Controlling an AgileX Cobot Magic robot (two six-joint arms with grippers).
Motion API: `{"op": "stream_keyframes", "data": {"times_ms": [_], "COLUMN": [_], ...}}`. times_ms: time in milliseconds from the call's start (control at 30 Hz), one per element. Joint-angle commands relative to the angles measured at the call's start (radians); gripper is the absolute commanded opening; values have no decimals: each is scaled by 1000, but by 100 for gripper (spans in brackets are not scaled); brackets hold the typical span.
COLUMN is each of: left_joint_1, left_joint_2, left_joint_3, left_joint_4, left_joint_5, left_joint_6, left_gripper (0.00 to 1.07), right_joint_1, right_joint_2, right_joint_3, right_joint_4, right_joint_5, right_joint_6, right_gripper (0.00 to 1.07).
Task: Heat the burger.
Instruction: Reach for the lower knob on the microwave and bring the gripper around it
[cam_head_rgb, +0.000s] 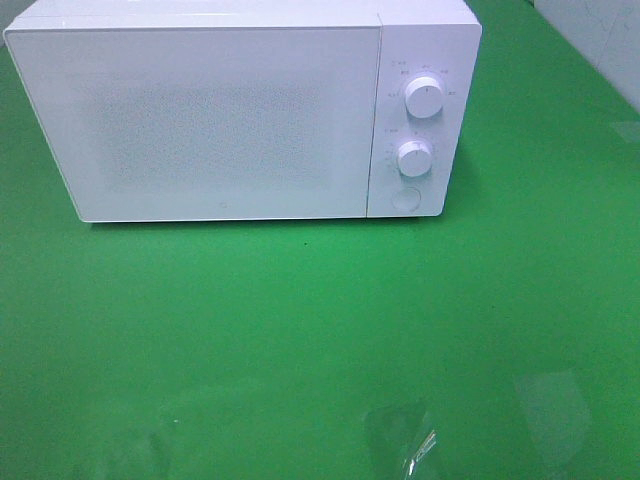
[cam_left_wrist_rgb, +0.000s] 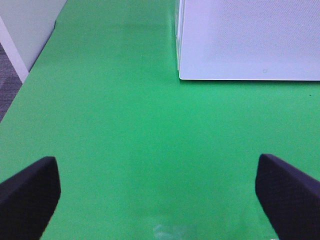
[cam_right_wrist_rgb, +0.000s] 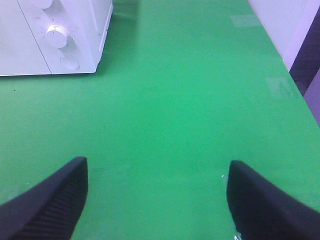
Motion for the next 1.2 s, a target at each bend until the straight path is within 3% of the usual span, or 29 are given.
{"op": "stream_keyframes", "data": {"times_ms": [33,467,1200], "left_joint_1": [0,0,0], "left_joint_2": [-20,-20,-20], "left_joint_3": [4,4,4], "left_joint_4": [-3,-3,-3], "left_joint_5": [-15,-15,-15], "left_joint_6": [-1,-1,-1], "left_gripper": [98,98,98], "right_joint_1": [-5,-5,-5], "right_joint_2": [-25,178,596], "right_joint_3": [-12,-44,22], "right_joint_4": [0,-7,-7], "right_joint_5": [-22,-227,-653], "right_joint_6": [8,8,8], "right_gripper": [74,74,74]}}
